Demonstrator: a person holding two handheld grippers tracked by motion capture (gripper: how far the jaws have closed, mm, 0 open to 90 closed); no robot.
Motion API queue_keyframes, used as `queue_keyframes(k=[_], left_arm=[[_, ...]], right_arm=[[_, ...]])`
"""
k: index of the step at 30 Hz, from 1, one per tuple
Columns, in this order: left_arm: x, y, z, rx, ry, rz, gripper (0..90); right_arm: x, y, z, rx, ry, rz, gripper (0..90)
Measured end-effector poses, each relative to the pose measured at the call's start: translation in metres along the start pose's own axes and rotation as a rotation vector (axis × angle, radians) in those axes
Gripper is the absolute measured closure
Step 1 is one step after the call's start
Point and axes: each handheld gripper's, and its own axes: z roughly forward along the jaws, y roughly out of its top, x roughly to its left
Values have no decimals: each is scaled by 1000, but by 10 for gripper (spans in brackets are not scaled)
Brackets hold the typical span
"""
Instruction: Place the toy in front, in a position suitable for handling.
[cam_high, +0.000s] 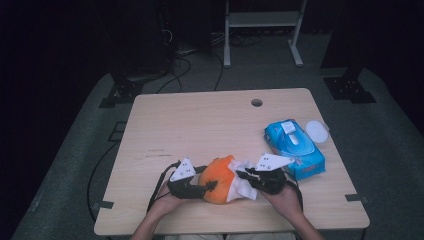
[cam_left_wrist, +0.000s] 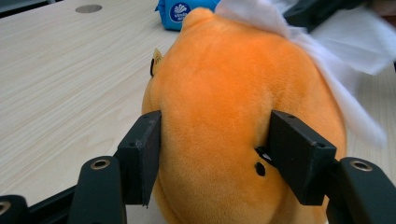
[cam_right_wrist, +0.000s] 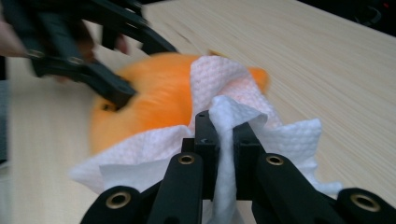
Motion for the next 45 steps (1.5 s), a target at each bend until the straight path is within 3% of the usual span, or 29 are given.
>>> queue_keyframes(k=[2,7,9,10,11,12,13,14,15,16,17,20,23,24,25,27,28,29,31,32,33,34,35,37,39,41,42,43,45], left_arm=[[-1,0,1,-2,3,1,372],[0,0,0,8,11,11,373],[-6,1,0,21,29,55,384],[-6,2,3,21,30,54,396],[-2,6,7,29,19,17,396],[0,10,9,54,21,-19,397],[-4,10,8,58,32,30,398],[-4,6,6,44,27,44,402],[-3,4,5,32,17,24,405],[-3,3,4,25,13,39,405],[-3,4,4,30,15,50,408],[-7,6,6,40,23,61,409],[-9,4,4,42,23,73,405],[-9,4,4,37,21,71,404],[-9,3,3,34,19,69,404],[-10,5,3,20,-5,49,390],[-10,5,3,20,-5,49,366],[-8,8,1,2,-24,21,366],[-3,11,-3,-19,-20,-43,188],[1,12,-5,-35,-3,-89,99],[5,10,-3,-24,-33,-142,100],[5,10,-3,-24,-33,-142,108],[5,6,1,-9,-87,-136,190],[4,6,3,-3,-80,-126,291],[1,8,4,7,-61,-110,394],[-8,11,8,-21,-6,-87,443],[-8,11,8,-21,-6,-87,464],[-11,13,9,-33,19,-59,464],[-17,18,9,-63,53,-33,498]], right_arm=[[-4,-3,0,-7,-2,41,834],[9,6,0,-35,40,-14,834],[8,7,2,-20,23,-29,836],[1,3,4,1,8,-9,842],[1,3,4,1,8,-9,842],[-7,3,8,0,18,52,844],[-16,2,12,-50,84,218,845],[-15,4,15,-55,111,235,846],[-4,9,14,-4,40,66,846],[-1,10,12,1,20,24,846],[-13,4,12,7,13,74,846],[-23,1,11,14,-19,91,846],[-13,3,11,-17,16,64,844],[-6,5,12,-9,-7,22,844],[-4,5,11,-7,-17,14,844],[-13,1,7,24,-31,72,844],[-13,1,7,24,-31,72,844],[-12,0,7,24,-30,65,844],[-4,-1,5,20,-22,18,845],[4,1,3,6,15,-30,844],[6,1,3,2,33,-32,844],[6,1,3,2,33,-32,844],[8,4,4,-1,50,-55,844],[5,6,5,-2,51,-47,844],[-2,5,7,0,34,-10,842],[-10,2,9,9,-1,34,841],[-10,2,9,9,-1,34,841],[-12,1,9,10,-10,57,842],[-13,4,7,-3,-34,52,842]])
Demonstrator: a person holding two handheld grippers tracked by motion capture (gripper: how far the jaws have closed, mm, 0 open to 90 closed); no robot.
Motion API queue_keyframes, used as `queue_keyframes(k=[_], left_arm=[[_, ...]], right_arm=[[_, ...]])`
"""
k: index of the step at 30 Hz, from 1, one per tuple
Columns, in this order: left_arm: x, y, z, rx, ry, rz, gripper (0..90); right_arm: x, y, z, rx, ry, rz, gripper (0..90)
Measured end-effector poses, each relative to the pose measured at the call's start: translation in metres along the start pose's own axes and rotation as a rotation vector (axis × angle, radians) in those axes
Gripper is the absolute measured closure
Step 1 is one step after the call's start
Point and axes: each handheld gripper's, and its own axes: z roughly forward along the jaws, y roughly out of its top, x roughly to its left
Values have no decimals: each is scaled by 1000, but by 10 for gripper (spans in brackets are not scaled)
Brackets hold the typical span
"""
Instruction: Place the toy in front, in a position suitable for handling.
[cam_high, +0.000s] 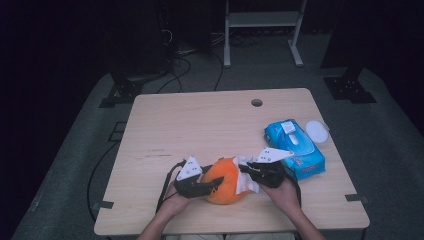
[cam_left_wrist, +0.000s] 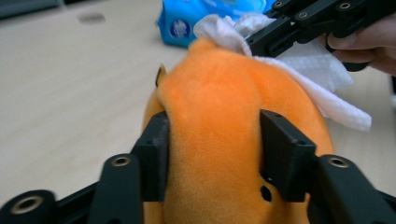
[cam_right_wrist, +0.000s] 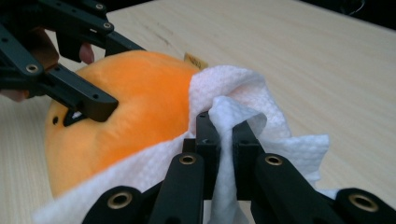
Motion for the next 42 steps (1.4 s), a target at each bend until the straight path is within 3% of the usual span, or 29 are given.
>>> queue_keyframes(k=[1,2,3,4,7,9,11,13,16,18,20,23,26,27,28,31,32,33,37,38,40,42], left_arm=[[-4,2,0,-25,20,13,528],[-11,4,1,-45,79,72,531],[-11,4,1,-45,79,72,530],[-16,4,2,-47,99,106,530],[-19,3,1,-14,60,126,478],[-13,4,-4,-4,-12,79,359],[-6,3,-7,-21,-27,40,246],[0,0,-2,19,-67,-26,116],[3,-7,7,44,-134,-74,106],[3,-5,5,48,-125,-48,257],[2,-4,3,41,-92,-29,357],[-4,0,1,-5,-22,14,428],[-14,7,1,-56,87,145,454],[-18,7,2,-73,95,178,454],[-19,6,3,-75,85,192,451],[-24,0,7,-42,56,248,426],[-24,-1,7,-37,44,244,421],[-23,-1,6,-36,44,245,420],[-25,-3,7,-43,36,250,420],[-25,-4,7,-46,31,259,419],[-28,-5,6,-33,40,293,420],[-28,-6,5,-29,43,292,421]], right_arm=[[2,5,-5,-32,-1,-9,842],[2,7,-6,-43,-1,-8,842],[2,7,-6,-43,-1,-8,842],[3,8,-7,-52,2,-7,841],[5,4,-1,-16,16,-23,841],[6,-1,0,4,52,-23,841],[10,-3,-1,33,82,-76,840],[13,-4,-2,50,142,-111,840],[13,-5,-7,56,174,-135,840],[11,-4,-8,62,159,-143,840],[7,-2,-11,34,165,-100,840],[3,4,-14,3,132,-72,841],[4,11,-17,-53,99,-59,841],[5,13,-19,-76,90,-56,840],[6,15,-20,-101,66,-53,840],[2,14,-17,-90,52,-50,840],[-1,10,-16,-78,50,-48,839],[-9,3,-15,-61,57,-3,840],[-10,4,-17,-54,48,8,840],[-6,6,-18,-64,50,3,840],[11,14,-15,-69,75,-65,839],[13,16,-14,-61,72,-80,839]])
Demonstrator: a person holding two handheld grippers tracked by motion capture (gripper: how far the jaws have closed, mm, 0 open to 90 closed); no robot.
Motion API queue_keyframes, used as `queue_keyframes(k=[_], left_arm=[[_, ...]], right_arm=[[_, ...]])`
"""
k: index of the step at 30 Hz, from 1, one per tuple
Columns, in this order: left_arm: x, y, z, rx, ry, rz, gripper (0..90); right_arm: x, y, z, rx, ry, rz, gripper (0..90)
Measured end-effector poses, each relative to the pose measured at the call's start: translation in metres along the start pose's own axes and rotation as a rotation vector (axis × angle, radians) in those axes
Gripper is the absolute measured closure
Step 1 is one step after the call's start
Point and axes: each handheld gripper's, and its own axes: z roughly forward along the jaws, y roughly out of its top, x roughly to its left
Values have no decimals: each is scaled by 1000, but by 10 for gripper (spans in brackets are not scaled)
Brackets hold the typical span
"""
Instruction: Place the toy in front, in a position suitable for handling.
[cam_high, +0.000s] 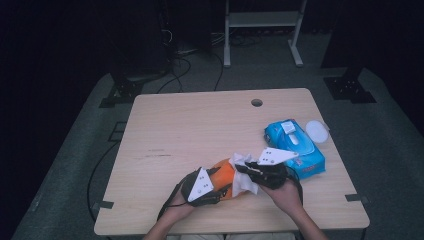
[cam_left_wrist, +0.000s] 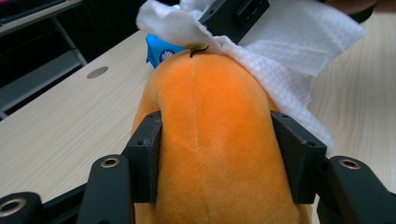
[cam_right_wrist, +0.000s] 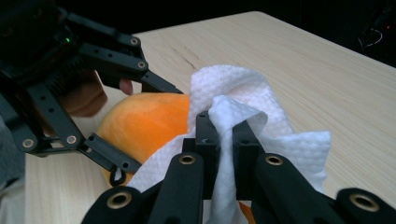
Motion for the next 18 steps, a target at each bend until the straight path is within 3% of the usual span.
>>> queue_keyframes(k=[4,6,8,9,11,12,13,15,16,18], left_arm=[[1,-1,1,-7,-7,-16,421],[2,1,1,-5,-17,-22,404],[9,3,0,-3,-44,-97,255],[14,2,-2,-7,-47,-171,204],[22,-2,-3,9,-64,-278,98],[25,-5,-3,18,-84,-322,102],[26,-8,-3,25,-100,-335,157],[23,-6,-3,29,-89,-287,272],[20,-4,-3,31,-84,-255,353],[14,-1,-2,22,-78,-190,379]], right_arm=[[-18,-9,-2,18,-38,66,840],[-23,-14,-3,16,-31,101,840],[-19,-15,-3,34,-23,92,840],[-18,-16,-2,36,-20,85,841],[-16,-17,-2,46,-20,76,841],[-17,-17,-3,49,-20,75,841],[-19,-17,-4,53,-16,90,841],[-20,-16,-5,46,-5,112,841],[-15,-11,-6,24,1,96,840],[-10,-7,-6,6,24,89,840]])
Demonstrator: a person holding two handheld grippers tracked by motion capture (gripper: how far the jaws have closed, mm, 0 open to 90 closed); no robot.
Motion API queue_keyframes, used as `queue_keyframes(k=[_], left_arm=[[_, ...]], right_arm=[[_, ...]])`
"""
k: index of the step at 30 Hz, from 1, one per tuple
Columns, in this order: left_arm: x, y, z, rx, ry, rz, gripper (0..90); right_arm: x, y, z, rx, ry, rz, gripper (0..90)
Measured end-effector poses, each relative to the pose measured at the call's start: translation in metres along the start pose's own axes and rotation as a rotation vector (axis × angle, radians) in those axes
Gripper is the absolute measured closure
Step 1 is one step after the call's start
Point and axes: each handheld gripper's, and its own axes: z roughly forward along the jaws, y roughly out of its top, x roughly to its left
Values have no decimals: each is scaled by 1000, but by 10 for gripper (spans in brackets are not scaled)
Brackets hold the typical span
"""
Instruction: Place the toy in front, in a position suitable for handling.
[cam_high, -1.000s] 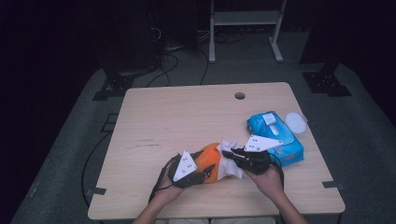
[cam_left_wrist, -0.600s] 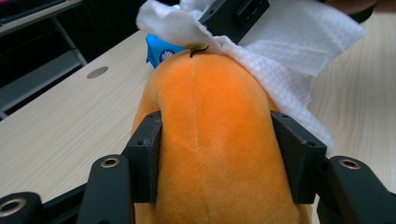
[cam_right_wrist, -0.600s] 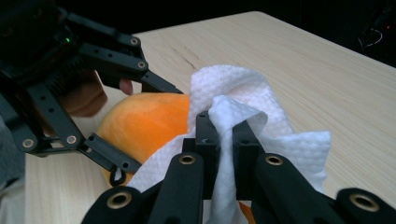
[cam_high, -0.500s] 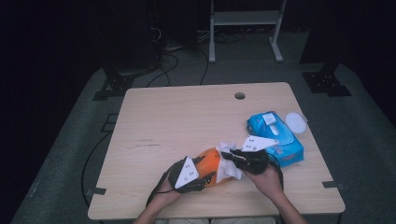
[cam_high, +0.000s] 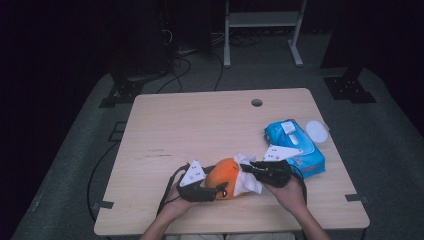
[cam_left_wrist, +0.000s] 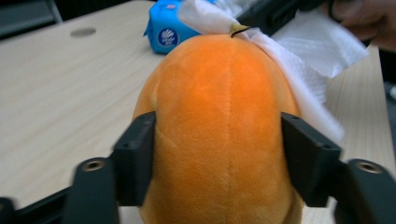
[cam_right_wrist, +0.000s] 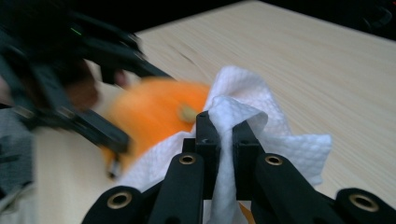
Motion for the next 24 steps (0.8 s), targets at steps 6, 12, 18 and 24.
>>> queue_keyframes(k=[6,12,18,24], left_arm=[[-6,-2,-2,1,4,100,416],[1,0,0,-7,6,9,183],[2,0,-1,10,-18,-15,350],[-15,7,2,24,13,120,379]], right_arm=[[4,7,1,1,-16,-53,841],[-15,-9,-4,28,-12,26,841],[-3,1,-4,14,11,-6,841],[22,15,-1,-9,65,-94,841]])
